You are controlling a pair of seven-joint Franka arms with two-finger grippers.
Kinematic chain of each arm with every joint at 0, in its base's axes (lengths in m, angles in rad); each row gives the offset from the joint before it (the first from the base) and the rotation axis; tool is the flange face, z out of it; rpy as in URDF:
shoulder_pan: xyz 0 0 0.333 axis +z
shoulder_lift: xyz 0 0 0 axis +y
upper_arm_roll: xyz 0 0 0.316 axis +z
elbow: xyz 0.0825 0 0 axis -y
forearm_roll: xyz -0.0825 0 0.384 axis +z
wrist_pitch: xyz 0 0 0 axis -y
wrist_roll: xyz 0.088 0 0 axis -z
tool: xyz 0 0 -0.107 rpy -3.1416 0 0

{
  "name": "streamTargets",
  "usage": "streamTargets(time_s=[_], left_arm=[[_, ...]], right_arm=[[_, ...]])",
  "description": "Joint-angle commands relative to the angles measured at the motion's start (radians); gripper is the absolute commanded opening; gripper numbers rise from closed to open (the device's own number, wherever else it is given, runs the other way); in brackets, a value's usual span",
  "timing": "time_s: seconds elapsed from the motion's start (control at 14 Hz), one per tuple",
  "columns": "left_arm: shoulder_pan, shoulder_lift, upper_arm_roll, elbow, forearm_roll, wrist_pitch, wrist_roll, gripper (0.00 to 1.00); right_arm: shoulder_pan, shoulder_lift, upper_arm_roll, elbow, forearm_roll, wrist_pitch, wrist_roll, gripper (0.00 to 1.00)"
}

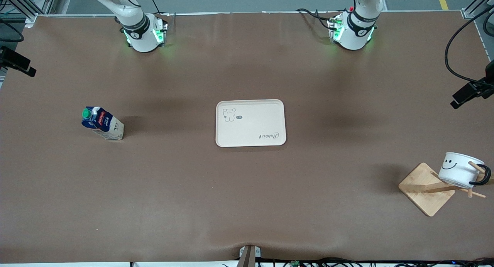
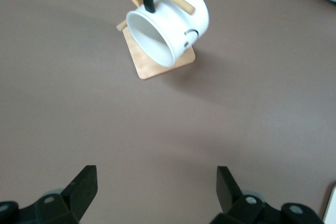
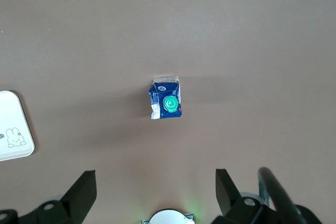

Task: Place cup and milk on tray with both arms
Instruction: 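Lower the left gripper onto the white mug rim and close it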

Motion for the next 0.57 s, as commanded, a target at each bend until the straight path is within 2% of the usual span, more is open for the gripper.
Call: streamTargets(time_s=[0.0,0.14,0.5], left_arm=[[0.015,-0.036,-0.004,-0.11,-0.026,0.142,-0.01,1.0],[0.028,-0.033,-0.004,-0.174,-0.026,0.266,-0.01,1.0],[0.05,0.026,-0.004,-0.243,-0.026,0.487,-0.01,1.0]], right_arm=[[-0.016,0.011,0.011,0.016,-0.004,-0.013,0.01,1.0],[-0.015,0.011,0.011,0.018,-0.004,-0.013,0.01,1.0],[-0.013,0.01,0.011,0.018,-0.004,-0.013,0.01,1.0]])
